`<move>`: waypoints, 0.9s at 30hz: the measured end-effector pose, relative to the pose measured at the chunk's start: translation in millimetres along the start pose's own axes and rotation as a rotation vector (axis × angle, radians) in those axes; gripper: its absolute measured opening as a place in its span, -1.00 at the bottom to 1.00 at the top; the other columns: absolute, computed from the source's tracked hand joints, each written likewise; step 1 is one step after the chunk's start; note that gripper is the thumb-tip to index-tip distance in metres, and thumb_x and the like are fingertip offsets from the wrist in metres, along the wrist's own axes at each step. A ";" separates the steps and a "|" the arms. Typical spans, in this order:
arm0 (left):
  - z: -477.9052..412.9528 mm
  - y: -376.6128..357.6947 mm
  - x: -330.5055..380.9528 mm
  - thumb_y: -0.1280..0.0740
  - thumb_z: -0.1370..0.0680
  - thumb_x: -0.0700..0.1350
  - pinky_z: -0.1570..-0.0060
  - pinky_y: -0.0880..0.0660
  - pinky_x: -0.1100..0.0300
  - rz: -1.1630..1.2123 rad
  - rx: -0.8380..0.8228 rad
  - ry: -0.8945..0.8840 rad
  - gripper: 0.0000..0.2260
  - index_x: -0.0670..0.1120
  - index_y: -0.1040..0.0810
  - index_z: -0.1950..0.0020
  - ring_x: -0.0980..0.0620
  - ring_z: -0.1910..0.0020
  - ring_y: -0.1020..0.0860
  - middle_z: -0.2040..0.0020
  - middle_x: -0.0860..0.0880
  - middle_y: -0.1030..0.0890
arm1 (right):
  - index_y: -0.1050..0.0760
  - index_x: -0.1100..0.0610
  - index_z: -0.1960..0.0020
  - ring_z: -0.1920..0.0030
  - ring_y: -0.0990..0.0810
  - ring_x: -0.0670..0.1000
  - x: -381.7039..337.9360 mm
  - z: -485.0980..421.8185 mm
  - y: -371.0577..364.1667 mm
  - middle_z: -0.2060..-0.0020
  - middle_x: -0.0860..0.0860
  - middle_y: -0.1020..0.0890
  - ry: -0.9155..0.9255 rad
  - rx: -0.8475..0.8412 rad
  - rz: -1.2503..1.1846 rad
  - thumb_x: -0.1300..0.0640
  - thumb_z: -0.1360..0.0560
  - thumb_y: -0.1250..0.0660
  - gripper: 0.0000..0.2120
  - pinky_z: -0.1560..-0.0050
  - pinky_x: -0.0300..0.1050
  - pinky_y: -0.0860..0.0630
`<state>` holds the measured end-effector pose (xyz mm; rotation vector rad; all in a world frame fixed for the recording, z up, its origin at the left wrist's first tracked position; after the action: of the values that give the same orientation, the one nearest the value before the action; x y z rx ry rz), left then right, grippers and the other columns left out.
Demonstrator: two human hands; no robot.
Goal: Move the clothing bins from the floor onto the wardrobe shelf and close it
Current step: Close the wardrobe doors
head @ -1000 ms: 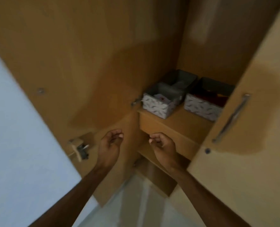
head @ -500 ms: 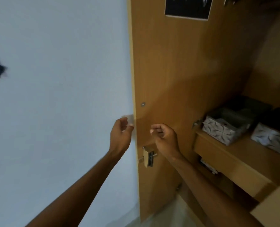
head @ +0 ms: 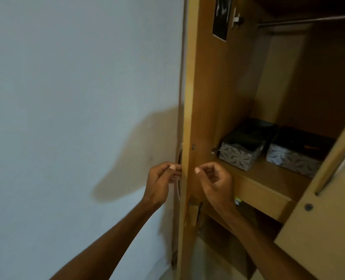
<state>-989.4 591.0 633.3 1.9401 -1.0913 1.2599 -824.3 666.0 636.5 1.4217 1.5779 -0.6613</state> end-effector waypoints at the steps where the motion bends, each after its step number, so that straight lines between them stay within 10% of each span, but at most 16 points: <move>1: -0.4 -12.7 -0.4 -0.19 -0.63 -0.16 0.17 -0.57 0.20 0.009 -0.047 -0.020 -0.75 -0.20 -0.64 0.03 -0.08 0.16 -0.65 0.16 -0.12 -0.69 | -0.55 0.00 0.10 0.15 -0.62 -0.09 -4.1 4.1 13.6 0.21 -0.09 -0.64 0.039 0.038 0.006 0.05 -0.43 -0.45 -0.90 0.16 -0.19 -0.60; 18: -13.6 -258.4 -26.6 -0.37 -0.54 -0.15 0.19 -0.58 0.13 0.087 -0.496 0.032 -0.95 -0.06 -0.63 0.03 0.06 0.22 -0.61 0.19 -0.02 -0.65 | -0.49 -0.07 0.09 0.27 -0.56 -0.15 8.9 7.4 227.9 0.28 -0.17 -0.58 0.051 0.599 0.679 -0.17 -0.32 -0.50 -0.70 0.29 -0.16 -0.55; 27: -53.3 -356.2 -44.9 -0.42 -0.51 -0.13 0.11 -0.56 0.07 0.035 -0.533 0.059 -0.91 -0.13 -0.61 0.06 0.05 0.24 -0.57 0.24 -0.03 -0.62 | -0.41 0.07 -0.31 -0.15 -0.50 0.05 28.9 -42.9 292.1 -0.16 0.03 -0.56 0.117 0.635 1.158 -0.17 -0.39 -0.41 -0.42 -0.09 0.00 -0.44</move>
<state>-715.2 826.6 601.0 1.4779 -1.2782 0.9137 -552.1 775.3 680.6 2.5054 0.3707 -0.3430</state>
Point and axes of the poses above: each hand's wrist, its own z-axis away from the middle knuckle, its own y-axis out of the back of the hand, x = y × z, the point moved 8 cm from there along -z, towards the middle knuckle
